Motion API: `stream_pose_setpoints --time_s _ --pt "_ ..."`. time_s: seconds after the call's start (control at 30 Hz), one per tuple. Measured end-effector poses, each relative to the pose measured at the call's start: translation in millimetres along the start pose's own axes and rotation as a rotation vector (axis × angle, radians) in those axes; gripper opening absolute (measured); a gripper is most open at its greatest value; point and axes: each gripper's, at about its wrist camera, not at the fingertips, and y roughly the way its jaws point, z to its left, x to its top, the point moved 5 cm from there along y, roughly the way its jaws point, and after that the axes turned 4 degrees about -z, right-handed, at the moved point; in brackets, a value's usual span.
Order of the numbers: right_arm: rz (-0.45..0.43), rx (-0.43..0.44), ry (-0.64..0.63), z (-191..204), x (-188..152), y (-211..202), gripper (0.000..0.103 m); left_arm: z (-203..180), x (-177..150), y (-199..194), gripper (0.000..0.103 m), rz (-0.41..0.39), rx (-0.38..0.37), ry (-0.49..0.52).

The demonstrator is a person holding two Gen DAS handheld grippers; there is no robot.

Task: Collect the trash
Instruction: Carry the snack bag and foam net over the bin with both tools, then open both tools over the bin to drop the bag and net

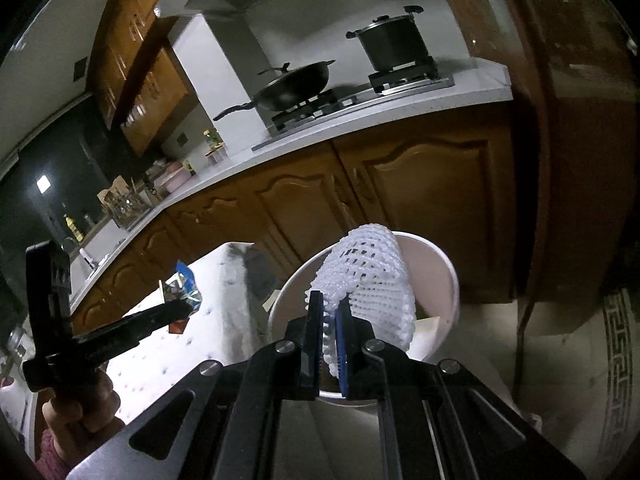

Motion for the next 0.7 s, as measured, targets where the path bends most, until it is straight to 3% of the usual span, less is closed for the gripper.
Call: stream_pose_setpoints --time_s 0.27,0.5,0.6,0.67,0.7 --pt "0.013 -0.004 0.000 -11 0 8 0.006 -25 2 33 0.013 0.040 -0.080 0.017" --pt "0.053 -0.014 -0.026 -10 -4 25 0.006 -33 -4 64 0.017 0.105 -0.073 0.028" --pt "0.061 -0.022 -0.028 -13 -5 32 0.010 -33 -7 71 0.024 0.124 -0.071 0.019" --pt "0.070 -0.029 -0.021 -15 -4 36 0.011 -33 -9 72 0.038 0.126 -0.080 0.016" --pt "0.080 -0.027 -0.014 -17 -5 39 0.012 -32 -9 71 0.040 0.123 -0.080 0.016"
